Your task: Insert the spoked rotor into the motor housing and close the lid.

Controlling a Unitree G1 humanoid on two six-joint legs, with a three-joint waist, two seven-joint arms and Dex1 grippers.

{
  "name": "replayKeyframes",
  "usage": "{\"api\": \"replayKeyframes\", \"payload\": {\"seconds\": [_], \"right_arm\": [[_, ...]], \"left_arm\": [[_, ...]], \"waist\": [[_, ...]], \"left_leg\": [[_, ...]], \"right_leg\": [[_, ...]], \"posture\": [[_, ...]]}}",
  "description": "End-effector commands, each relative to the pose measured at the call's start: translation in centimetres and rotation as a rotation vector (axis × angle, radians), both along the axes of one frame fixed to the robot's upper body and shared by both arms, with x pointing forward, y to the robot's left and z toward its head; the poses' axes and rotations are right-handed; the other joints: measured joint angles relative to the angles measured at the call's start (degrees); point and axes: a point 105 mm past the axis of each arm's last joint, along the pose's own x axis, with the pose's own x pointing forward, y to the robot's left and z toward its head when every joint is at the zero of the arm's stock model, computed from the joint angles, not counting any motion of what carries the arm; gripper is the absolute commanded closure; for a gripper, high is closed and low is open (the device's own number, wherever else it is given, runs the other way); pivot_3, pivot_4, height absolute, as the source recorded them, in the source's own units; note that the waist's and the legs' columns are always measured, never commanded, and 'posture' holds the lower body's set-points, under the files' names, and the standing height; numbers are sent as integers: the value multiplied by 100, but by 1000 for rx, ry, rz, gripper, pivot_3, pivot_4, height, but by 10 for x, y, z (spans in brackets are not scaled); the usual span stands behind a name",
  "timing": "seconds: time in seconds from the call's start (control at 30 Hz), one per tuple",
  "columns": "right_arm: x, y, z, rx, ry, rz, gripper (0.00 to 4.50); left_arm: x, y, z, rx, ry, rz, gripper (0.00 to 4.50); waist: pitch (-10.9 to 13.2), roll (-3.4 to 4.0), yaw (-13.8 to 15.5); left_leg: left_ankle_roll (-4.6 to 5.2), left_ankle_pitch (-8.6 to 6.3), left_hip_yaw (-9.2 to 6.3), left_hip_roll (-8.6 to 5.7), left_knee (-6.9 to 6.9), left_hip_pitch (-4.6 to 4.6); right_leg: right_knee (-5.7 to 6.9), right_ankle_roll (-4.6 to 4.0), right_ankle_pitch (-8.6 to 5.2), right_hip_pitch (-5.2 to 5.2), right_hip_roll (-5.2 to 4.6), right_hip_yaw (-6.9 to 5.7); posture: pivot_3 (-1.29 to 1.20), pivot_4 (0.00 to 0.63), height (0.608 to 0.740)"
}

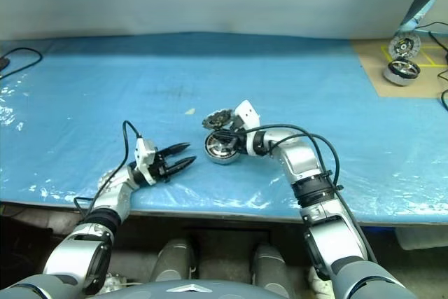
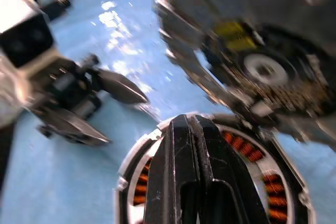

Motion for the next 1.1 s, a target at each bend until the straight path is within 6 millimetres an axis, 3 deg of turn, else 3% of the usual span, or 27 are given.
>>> {"api": "replayKeyframes", "payload": {"seconds": [0.03,0.13,0.2,0.33,0.4,0.47,0.57,0.63,0.7,0.83,0.87,1.1], "right_arm": [[-5,-2,38,101,-78,39,4463],[-10,-12,47,102,-95,36,4463],[-12,-18,48,98,-93,22,4463],[-17,-32,44,72,-84,-18,4463],[-17,-40,38,57,-71,-55,4463],[-17,-45,33,46,-57,-84,4463],[-22,-47,28,40,-43,-100,4463],[-25,-47,25,40,-37,-104,4500],[-27,-48,23,37,-31,-114,4500],[-31,-55,23,34,-24,-134,4500],[-32,-57,23,32,-23,-136,4500],[-45,-67,20,11,-13,-155,4500]], "left_arm": [[-6,18,-28,14,131,80,1996],[-1,33,-28,9,161,137,1996],[8,38,-14,-9,128,137,1996],[47,20,70,-96,-39,97,1996],[53,6,106,-129,-81,97,1996],[52,-4,127,-158,-93,104,1996],[45,-3,137,-176,-102,124,1996],[42,1,139,-192,-104,128,2384],[41,-1,139,-192,-91,96,2890],[53,-9,142,-165,-82,49,4317],[55,-11,142,-163,-81,38,4454],[75,-30,161,-182,-102,-8,4454]], "waist": [[-2,3,3],[-5,6,10],[-4,3,-1],[14,-27,-5],[21,-37,-5],[21,-39,-13],[22,-40,-24],[22,-40,-37],[22,-39,-31],[26,-39,0],[26,-39,6],[33,-51,11]], "left_leg": [[0,0,0,0,-6,7],[0,0,2,-6,-44,26],[-1,1,2,-9,-71,48],[-12,8,-1,2,-87,15],[-19,16,-2,8,-56,-76],[-12,28,-4,11,6,-134],[10,32,2,-9,28,-188],[8,24,5,-10,27,-193],[1,21,0,5,26,-195],[-24,5,-9,15,29,-190],[-24,5,-10,14,35,-188],[3,22,-5,-14,44,-166]], "right_leg": [[0,8,-4,3,0,0],[-2,12,-7,7,0,1],[-2,13,-7,8,2,5],[-1,7,-5,-32,15,0],[0,-42,25,-99,16,-10],[4,-19,41,-120,15,-23],[-23,-13,44,-131,5,-22],[-26,-12,44,-133,23,-26],[-30,-8,41,-139,45,-43],[-6,-12,38,-134,45,-68],[-8,-11,38,-126,40,-68],[-34,0,43,-90,-12,-44]], "posture": [[0,150,740],[0,150,740],[0,150,740],[0,150,740],[0,150,740],[0,150,740],[0,150,740],[0,150,740],[0,150,740],[0,150,740],[0,150,740],[0,150,740]]}}
